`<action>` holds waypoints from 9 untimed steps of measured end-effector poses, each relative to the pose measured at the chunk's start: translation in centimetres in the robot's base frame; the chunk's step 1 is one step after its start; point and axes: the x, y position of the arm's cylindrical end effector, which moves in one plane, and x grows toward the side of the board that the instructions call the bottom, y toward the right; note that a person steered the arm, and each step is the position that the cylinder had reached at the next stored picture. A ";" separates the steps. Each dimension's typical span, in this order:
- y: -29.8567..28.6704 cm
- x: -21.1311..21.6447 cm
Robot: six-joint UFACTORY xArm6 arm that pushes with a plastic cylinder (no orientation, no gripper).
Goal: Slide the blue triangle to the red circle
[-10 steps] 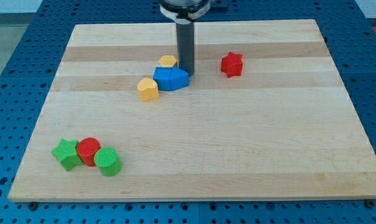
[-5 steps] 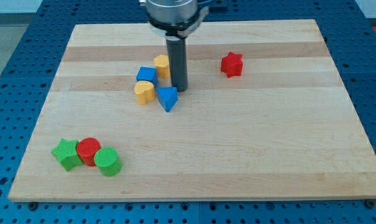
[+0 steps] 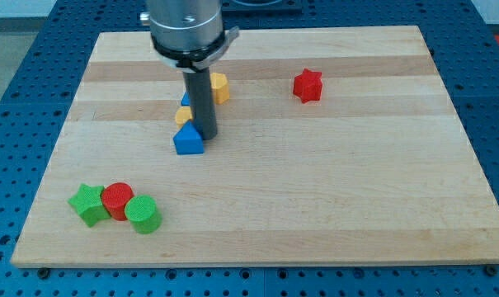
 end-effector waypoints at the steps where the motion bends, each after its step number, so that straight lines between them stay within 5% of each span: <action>1: -2.3 1.3; 4: -7.2 2.0; 9: -6.2 5.0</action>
